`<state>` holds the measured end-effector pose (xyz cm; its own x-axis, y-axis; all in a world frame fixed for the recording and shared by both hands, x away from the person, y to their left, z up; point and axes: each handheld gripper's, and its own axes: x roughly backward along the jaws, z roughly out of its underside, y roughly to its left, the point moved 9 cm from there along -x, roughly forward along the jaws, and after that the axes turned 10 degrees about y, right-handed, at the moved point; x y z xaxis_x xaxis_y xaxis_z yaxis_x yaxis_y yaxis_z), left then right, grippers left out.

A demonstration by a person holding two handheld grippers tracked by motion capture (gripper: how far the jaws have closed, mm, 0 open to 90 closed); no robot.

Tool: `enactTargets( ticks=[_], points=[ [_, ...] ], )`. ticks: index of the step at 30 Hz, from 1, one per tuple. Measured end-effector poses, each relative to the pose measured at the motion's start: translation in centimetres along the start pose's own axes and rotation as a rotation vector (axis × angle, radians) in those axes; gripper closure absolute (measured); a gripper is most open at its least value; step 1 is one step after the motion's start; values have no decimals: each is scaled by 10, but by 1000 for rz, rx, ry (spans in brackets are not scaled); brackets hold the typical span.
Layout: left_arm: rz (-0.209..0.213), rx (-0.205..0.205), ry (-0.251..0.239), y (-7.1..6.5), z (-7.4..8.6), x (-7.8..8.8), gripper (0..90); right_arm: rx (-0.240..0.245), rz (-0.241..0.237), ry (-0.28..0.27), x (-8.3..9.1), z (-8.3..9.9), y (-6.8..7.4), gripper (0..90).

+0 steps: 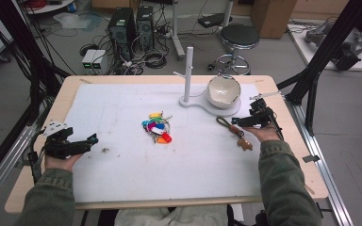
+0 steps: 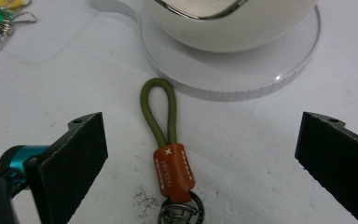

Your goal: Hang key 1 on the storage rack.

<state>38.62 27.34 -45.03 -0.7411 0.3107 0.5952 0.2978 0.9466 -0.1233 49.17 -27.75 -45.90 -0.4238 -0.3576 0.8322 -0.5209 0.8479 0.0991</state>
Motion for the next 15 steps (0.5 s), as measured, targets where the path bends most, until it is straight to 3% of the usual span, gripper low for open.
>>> enactTargets(
  ticks=[6,11,13,15],
  points=[
    [3,-1,7,0,1,-1,17,-16,3,52,-10,6,-6,14],
    [3,-1,0,-1,0,-1,17,5,-8,91,-17,10,-4,55],
    [2,-5,1,-1,0,0,17,1,-10,107,-18,11,-3,104],
    [4,-4,2,-1,0,-1,18,7,-13,111,-19,12,-2,219]
  ],
)
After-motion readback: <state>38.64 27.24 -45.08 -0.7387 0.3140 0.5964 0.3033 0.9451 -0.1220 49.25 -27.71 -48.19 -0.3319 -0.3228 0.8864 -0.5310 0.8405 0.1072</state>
